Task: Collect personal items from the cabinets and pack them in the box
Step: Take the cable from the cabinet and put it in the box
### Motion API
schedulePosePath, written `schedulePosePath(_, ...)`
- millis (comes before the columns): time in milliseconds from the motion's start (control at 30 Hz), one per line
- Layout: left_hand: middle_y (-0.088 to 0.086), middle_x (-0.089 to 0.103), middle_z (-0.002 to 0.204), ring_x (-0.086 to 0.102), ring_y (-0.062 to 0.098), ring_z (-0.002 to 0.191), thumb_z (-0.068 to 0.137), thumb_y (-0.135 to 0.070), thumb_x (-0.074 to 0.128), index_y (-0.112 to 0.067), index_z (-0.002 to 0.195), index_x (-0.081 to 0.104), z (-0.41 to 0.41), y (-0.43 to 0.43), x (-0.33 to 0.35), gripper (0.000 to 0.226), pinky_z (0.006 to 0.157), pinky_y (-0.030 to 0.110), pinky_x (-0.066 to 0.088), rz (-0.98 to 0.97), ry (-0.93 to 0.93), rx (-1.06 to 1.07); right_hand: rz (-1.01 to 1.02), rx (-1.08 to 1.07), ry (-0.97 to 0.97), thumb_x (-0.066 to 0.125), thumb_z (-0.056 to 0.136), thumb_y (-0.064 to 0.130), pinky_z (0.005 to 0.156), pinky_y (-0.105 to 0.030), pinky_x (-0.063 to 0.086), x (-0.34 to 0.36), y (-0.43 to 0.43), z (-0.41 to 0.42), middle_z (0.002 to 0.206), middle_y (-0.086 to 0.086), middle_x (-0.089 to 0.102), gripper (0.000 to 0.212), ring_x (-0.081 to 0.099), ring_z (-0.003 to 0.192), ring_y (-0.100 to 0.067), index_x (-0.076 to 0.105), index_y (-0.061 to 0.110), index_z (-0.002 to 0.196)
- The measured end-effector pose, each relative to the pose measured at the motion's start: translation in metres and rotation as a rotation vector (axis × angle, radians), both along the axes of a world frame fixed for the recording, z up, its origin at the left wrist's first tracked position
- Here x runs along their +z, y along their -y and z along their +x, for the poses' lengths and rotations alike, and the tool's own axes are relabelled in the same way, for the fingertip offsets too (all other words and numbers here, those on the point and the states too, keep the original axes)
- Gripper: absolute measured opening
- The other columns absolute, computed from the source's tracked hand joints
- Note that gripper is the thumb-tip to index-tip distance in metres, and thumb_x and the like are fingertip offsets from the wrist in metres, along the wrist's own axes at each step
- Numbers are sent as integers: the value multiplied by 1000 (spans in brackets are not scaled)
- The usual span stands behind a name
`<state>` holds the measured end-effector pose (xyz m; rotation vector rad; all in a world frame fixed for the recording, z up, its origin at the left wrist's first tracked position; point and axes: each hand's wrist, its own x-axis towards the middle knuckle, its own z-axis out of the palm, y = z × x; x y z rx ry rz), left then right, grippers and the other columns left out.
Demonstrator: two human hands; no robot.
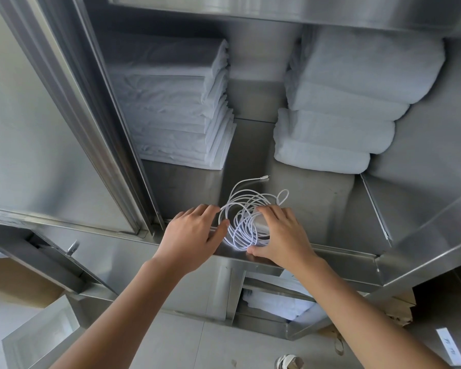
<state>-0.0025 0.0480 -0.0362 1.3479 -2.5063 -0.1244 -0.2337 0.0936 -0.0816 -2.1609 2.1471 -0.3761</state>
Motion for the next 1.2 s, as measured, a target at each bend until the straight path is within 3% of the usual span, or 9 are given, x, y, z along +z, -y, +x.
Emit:
schedulePosePath(233,-6,67,114,65,17,98,97,-58,31,-25,122,56,-1,-4,2,48,82,29,47,-4,-6,-6,-116,-6,-41,80,69,48,85,-36,54,-1,-10,5,119,0,66,64,61,105,-27,61,18,123)
schedulePosePath(467,-7,66,116,65,17,99,98,-58,30,-25,122,56,0,-5,1,48,82,30,48,4,-13,-15,-194,-76,-36,87,60,39,64,-33,55,-3,-14,9,94,2,72,52,69,87,-26,68,18,103)
schedulePosePath(567,-8,66,117,64,16,100,97,-60,28,-27,122,55,4,-3,4,50,83,30,47,4,-24,-4,-156,-159,119,82,66,42,64,-32,52,3,-13,7,93,4,74,45,68,84,-26,68,23,105)
schedulePosePath(667,-8,65,116,64,16,99,96,-60,24,-27,121,56,7,-1,11,52,83,31,47,-7,-44,7,-99,-277,422,82,69,46,55,-28,46,13,-11,2,78,12,71,32,66,68,-16,66,28,90)
schedulePosePath(733,-7,66,114,65,17,96,95,-61,22,-26,119,57,6,0,18,54,81,32,47,-21,-56,6,-70,-332,624,84,70,45,58,-31,53,21,-8,0,75,13,72,28,67,66,-9,68,28,85)
schedulePosePath(867,-7,67,110,66,18,91,95,-60,22,-26,115,59,-1,4,38,53,77,29,47,-72,-66,-8,-69,-374,864,84,76,37,69,-40,61,43,0,0,80,9,77,23,73,70,-13,72,25,92)
schedulePosePath(1000,-6,68,105,66,20,89,97,-58,27,-26,114,59,-7,7,63,49,76,32,48,-135,-79,-35,-151,-346,925,81,79,38,67,-42,61,70,3,-1,74,5,75,17,72,66,-15,71,25,84)
schedulePosePath(1200,-8,67,115,67,20,92,98,-56,32,-25,117,61,-14,11,102,47,74,32,48,-222,-96,-34,-257,-327,920,78,72,50,69,-47,60,113,2,-3,74,2,76,30,73,69,-21,72,22,82)
